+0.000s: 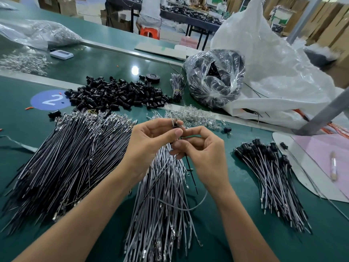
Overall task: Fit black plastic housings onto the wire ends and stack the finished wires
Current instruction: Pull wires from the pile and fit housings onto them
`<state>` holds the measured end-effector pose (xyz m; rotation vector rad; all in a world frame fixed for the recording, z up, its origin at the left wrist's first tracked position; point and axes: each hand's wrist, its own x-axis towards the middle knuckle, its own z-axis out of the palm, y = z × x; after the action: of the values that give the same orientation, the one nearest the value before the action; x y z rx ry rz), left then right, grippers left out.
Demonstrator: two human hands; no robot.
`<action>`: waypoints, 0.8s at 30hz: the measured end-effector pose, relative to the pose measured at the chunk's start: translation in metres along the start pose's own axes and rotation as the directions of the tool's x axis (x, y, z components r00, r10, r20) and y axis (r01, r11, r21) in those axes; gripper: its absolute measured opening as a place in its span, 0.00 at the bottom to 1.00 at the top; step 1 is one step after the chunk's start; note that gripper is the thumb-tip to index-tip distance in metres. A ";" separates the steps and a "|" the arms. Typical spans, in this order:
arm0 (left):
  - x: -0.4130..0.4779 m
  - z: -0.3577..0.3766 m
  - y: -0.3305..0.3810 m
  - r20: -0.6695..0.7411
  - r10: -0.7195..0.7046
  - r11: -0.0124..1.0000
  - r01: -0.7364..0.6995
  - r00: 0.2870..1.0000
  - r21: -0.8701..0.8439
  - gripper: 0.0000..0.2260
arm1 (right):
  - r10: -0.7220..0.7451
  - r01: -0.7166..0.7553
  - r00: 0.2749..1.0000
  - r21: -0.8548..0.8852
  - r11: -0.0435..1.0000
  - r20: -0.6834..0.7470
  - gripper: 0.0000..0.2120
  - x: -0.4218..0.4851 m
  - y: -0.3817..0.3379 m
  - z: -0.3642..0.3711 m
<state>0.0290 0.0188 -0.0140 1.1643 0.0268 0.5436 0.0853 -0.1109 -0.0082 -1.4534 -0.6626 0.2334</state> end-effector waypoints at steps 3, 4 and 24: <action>-0.001 -0.002 0.003 0.013 -0.004 1.000 0.004 1.000 -0.007 0.04 | -0.010 0.010 1.000 0.012 1.000 0.006 0.07 0.001 0.001 -0.001; -0.001 -0.003 0.004 -0.001 -0.005 1.000 0.005 1.000 -0.011 0.04 | -0.013 0.013 1.000 0.015 1.000 0.008 0.07 0.001 0.001 -0.001; 0.000 -0.001 0.007 -0.048 -0.040 0.998 0.038 0.998 -0.040 0.08 | 0.051 -0.051 0.999 -0.048 0.998 -0.005 0.04 0.004 -0.002 -0.008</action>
<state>0.0261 0.0219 -0.0082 1.1097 0.0806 0.5355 0.0923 -0.1162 -0.0055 -1.5176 -0.6326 0.2563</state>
